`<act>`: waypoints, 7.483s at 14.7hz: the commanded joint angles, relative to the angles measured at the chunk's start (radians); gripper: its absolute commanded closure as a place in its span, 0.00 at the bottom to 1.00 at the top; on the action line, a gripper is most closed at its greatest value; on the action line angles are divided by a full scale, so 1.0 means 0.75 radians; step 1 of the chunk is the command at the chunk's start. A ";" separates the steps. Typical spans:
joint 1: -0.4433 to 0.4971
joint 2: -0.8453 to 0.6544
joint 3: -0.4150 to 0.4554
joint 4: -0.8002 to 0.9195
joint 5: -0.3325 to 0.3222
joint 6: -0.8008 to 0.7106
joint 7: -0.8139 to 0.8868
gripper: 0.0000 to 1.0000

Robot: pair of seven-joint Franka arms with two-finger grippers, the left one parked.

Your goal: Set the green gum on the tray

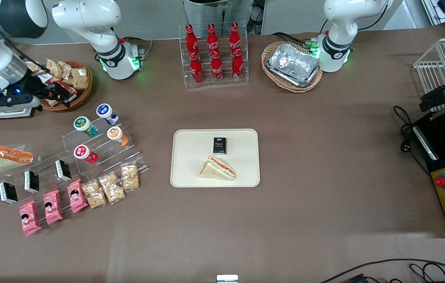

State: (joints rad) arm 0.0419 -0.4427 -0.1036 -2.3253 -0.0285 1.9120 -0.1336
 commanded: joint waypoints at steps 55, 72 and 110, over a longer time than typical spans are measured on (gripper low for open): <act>0.014 -0.003 0.246 0.198 0.028 -0.189 0.314 0.97; 0.050 0.808 0.844 0.145 -0.153 0.690 1.413 1.00; -0.309 0.511 0.564 0.805 0.038 -0.385 0.383 0.00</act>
State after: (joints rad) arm -0.1875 -0.0796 0.3643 -1.8037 -0.0232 1.7393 0.2256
